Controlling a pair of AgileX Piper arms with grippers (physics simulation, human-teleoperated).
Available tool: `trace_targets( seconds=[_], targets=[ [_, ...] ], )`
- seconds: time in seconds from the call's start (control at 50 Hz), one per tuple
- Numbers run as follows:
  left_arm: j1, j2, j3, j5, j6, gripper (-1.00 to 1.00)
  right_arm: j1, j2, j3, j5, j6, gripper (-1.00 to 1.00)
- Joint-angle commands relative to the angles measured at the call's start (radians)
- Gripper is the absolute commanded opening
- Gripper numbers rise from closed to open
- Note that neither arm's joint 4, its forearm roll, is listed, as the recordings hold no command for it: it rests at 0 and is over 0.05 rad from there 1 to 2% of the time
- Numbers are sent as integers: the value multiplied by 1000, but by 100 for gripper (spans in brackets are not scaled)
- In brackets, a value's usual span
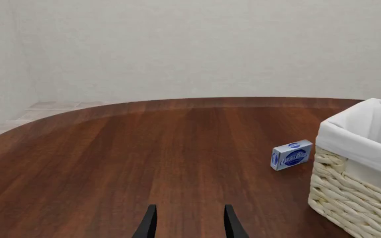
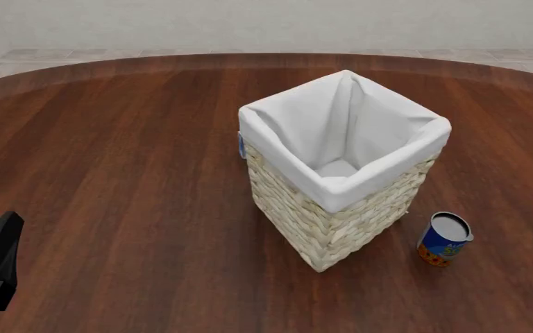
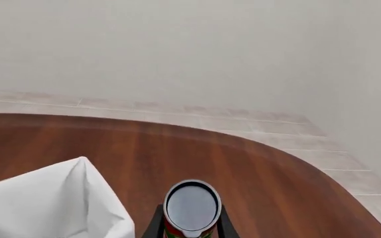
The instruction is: Pick up the tomato sauce, and put it in the basket.
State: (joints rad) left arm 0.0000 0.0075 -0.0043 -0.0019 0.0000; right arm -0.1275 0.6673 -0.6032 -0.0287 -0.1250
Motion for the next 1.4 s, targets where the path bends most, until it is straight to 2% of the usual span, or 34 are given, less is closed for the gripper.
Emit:
trace_targets(
  seconds=[0.02, 0.32, 0.86, 1.4],
  targets=[
    [0, 0, 0, 0, 0, 100, 57, -14, -45, 40, 11, -100],
    [0, 0, 0, 0, 0, 100, 141, -13, -126, 99, -5, -100],
    [0, 0, 0, 0, 0, 100, 264, 25, -211, 143, -23, -100],
    [0, 0, 0, 0, 0, 100, 385, 72, -253, 141, -34, -100]
  ],
)
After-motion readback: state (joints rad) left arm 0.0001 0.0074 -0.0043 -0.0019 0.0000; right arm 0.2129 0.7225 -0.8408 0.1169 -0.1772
